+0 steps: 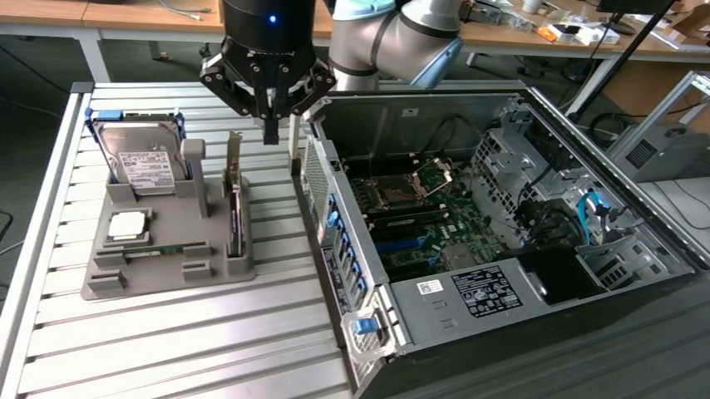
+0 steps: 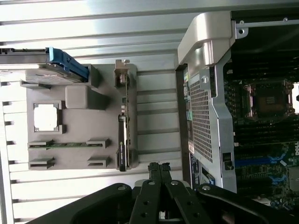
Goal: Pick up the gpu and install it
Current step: 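Reach for the gpu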
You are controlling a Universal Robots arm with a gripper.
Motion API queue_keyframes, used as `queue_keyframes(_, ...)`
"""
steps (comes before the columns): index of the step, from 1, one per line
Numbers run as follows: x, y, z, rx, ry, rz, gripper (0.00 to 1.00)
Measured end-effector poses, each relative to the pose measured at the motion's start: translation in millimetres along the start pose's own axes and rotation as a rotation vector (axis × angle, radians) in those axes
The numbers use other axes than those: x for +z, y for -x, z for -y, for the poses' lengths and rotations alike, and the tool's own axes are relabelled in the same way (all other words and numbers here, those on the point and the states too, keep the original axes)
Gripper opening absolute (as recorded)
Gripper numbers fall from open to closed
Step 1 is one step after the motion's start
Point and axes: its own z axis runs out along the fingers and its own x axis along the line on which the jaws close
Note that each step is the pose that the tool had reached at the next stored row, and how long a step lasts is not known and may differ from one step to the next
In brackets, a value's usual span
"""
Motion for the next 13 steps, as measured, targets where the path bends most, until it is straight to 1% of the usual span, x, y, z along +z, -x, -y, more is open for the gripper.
queue_keyframes(13, -0.2, -9.1, 0.7, 0.0, 0.0, 0.0, 0.11)
